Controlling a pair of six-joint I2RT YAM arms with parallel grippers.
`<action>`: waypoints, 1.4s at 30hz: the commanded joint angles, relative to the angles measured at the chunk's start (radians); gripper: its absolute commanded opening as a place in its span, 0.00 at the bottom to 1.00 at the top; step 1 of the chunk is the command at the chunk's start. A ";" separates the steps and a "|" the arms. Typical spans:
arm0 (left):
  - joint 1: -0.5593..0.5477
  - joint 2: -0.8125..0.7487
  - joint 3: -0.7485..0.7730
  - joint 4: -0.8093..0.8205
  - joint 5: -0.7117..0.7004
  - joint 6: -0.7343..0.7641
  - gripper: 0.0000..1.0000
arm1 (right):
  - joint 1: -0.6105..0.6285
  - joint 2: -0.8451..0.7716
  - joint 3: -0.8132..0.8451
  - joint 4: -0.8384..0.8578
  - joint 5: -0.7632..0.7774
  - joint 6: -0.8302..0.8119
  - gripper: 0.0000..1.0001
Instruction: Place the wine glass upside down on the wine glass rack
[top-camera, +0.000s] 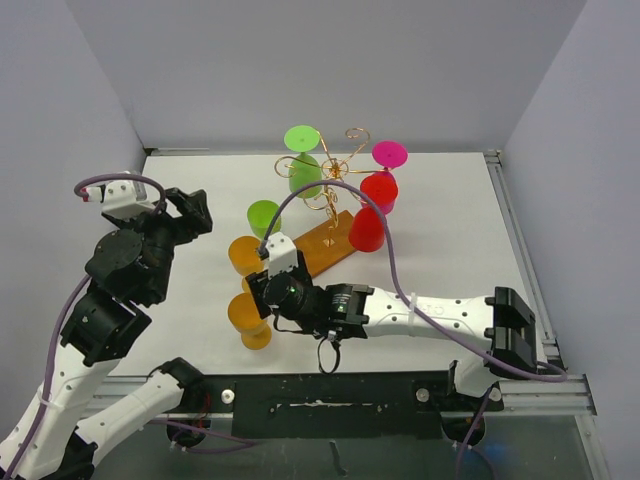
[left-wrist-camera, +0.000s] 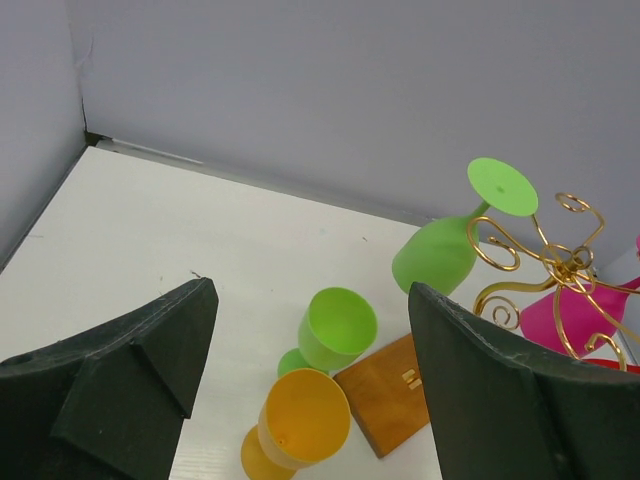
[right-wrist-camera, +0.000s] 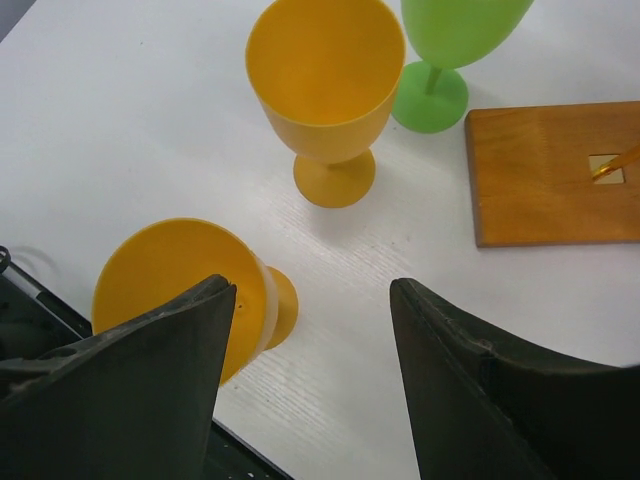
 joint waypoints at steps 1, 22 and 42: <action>0.003 -0.021 0.018 0.105 -0.015 0.036 0.76 | 0.019 0.062 0.104 -0.028 -0.031 0.051 0.63; 0.003 -0.047 0.045 0.007 -0.123 -0.033 0.75 | -0.002 0.125 0.112 -0.084 -0.249 0.009 0.40; 0.004 -0.029 -0.015 0.064 -0.141 -0.002 0.76 | -0.024 0.075 0.128 -0.110 -0.121 -0.143 0.00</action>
